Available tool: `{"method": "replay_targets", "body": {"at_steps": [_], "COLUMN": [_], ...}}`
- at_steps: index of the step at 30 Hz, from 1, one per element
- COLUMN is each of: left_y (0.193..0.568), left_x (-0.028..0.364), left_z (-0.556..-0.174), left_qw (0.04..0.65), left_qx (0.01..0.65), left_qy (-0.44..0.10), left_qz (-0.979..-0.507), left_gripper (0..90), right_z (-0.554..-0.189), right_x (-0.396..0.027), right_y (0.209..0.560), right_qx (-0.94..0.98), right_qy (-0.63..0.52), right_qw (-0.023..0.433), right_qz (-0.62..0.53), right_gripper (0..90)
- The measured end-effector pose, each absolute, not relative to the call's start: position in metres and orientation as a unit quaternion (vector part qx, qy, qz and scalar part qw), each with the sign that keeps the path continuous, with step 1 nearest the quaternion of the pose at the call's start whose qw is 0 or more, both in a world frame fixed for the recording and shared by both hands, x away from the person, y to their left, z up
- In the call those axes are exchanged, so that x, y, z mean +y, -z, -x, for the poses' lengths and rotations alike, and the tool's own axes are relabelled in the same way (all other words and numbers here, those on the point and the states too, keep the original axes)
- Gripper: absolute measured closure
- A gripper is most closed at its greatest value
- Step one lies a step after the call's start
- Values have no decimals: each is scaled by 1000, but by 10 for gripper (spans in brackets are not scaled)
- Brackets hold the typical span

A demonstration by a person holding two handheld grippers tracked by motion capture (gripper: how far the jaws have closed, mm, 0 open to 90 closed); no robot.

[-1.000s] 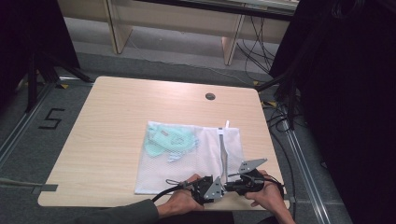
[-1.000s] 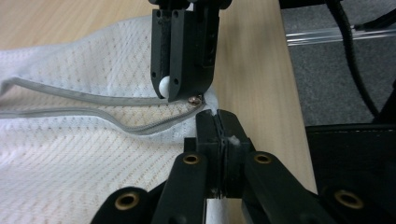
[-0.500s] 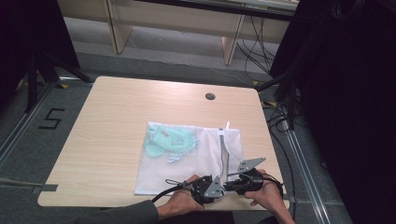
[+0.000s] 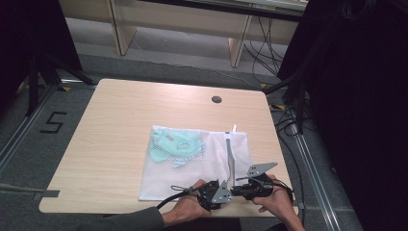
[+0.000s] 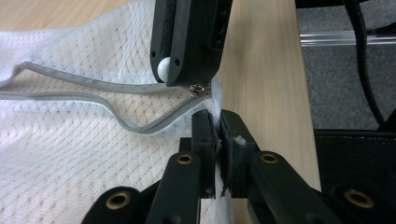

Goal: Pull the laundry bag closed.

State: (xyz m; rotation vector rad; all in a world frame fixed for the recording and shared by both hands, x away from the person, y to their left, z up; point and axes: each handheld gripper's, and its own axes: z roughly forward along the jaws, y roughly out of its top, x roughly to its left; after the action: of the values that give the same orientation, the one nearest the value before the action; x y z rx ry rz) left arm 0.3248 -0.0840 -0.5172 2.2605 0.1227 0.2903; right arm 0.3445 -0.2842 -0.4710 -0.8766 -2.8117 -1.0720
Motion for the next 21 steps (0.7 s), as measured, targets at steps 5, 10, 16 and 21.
{"method": "replay_targets", "body": {"at_steps": [5,10,16,21], "left_y": [518,519,518,519], "left_x": [-85,-86,-85,-85], "left_z": [-324,-325,-326,-323], "left_qw": [421,422,419,423], "left_qx": [43,37,22,17], "left_qy": [-121,-123,-131,-131], "left_qz": [-898,-897,-898,-897], "left_gripper": [829,832,877,883], "right_z": [-345,-345,-345,-346], "right_x": [-285,-284,-284,-284], "right_y": [472,473,473,475], "right_qx": [-896,-898,-898,-901], "right_qy": [340,337,337,329], "right_qw": [3,4,5,6], "right_qz": [284,284,284,282], "right_gripper": [866,866,866,866]}}
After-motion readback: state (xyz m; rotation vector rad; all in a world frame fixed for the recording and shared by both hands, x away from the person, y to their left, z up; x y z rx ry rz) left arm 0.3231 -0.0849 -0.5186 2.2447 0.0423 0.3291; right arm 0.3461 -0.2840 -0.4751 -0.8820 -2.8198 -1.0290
